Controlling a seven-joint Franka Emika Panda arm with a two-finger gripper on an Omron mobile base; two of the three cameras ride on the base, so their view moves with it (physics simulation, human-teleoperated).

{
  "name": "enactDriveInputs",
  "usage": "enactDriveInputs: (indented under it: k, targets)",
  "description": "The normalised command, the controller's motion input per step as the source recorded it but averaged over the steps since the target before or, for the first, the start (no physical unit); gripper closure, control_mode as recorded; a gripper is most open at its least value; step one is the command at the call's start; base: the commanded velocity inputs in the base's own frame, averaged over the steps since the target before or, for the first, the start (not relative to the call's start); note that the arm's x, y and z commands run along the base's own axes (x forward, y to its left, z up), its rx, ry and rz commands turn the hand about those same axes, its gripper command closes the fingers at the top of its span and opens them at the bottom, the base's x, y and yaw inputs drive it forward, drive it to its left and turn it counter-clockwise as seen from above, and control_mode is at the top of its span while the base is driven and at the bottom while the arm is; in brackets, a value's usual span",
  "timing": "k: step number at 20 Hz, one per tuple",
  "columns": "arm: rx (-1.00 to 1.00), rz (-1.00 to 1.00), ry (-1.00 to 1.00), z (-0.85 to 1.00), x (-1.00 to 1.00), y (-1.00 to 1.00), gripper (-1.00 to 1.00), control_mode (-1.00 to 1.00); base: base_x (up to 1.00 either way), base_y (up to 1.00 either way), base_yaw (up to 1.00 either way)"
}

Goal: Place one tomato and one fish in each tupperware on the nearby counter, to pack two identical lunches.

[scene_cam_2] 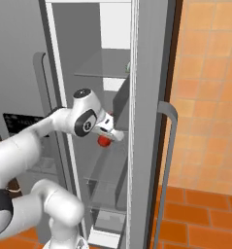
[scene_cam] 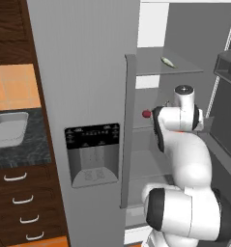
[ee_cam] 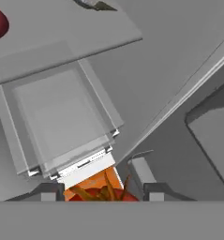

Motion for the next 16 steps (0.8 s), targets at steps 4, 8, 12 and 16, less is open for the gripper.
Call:
enactDriveInputs:
  k: [4, 8, 12, 16]
  targets:
    - [0.00, 0.18, -0.02, -0.07, -0.75, 0.41, 1.00, 1.00, -0.25, 0.25, 0.09]
    - [0.00, 0.00, 0.00, 0.00, 0.00, 0.00, 1.00, 1.00, -0.56, 1.00, 0.37]
    - [0.00, 0.00, 0.00, 0.00, 0.00, 0.00, 1.00, 1.00, -0.23, 1.00, 0.30]
    - [0.00, 0.00, 0.00, 0.00, 0.00, 0.00, 1.00, 1.00, 0.00, 1.00, 0.19]
